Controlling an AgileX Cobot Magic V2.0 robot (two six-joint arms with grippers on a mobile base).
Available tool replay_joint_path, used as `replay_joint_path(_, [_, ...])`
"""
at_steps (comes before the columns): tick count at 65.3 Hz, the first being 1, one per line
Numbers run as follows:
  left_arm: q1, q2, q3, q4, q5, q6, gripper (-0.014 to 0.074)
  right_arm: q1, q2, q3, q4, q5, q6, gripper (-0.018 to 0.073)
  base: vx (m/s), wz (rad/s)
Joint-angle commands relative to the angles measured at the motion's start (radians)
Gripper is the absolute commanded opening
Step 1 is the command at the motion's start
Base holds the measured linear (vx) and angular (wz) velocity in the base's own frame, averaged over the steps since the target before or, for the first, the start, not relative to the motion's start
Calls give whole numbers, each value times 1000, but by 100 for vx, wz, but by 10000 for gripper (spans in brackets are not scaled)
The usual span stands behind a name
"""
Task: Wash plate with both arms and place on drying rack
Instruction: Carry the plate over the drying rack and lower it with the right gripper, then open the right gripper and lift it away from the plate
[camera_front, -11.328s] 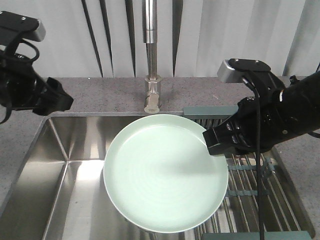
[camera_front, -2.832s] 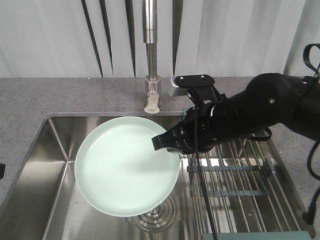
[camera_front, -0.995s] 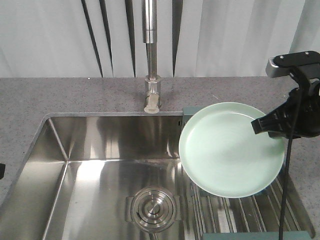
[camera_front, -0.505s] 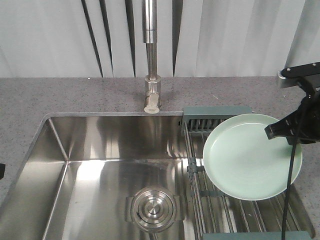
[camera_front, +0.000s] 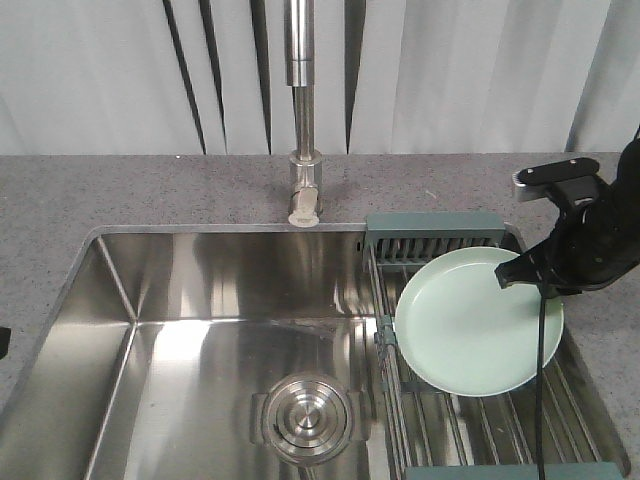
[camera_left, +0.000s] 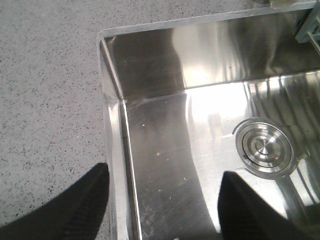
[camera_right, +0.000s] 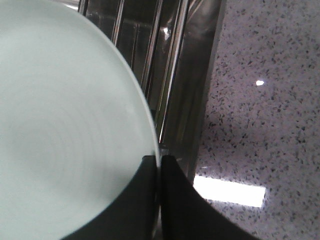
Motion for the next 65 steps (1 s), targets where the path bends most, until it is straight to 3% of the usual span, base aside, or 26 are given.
replay_joint_path(1, [-6, -1, -26, 0, -63, -9, 438, -6, -8, -27, -10, -59, -21, -1, 0, 0])
replay_joint_path(21, [-6, -1, -26, 0, -63, -9, 438, -6, 64, -27, -6, -65, 2, 53, 0, 0])
replay_joint_path(43, [-6, -1, -26, 0, -63, -9, 438, -6, 13, -29, -6, -41, 7, 367, 0, 0])
replay_joint_path(55, [-6, -1, -26, 0, -63, -9, 438, -4, -109, -29, 0, 13, 15, 379, 0, 0])
replay_joint_path(65, [-6, -1, -26, 0, -63, -9, 438, -3, -246, -8, 62, 27, -1, 379, 0, 0])
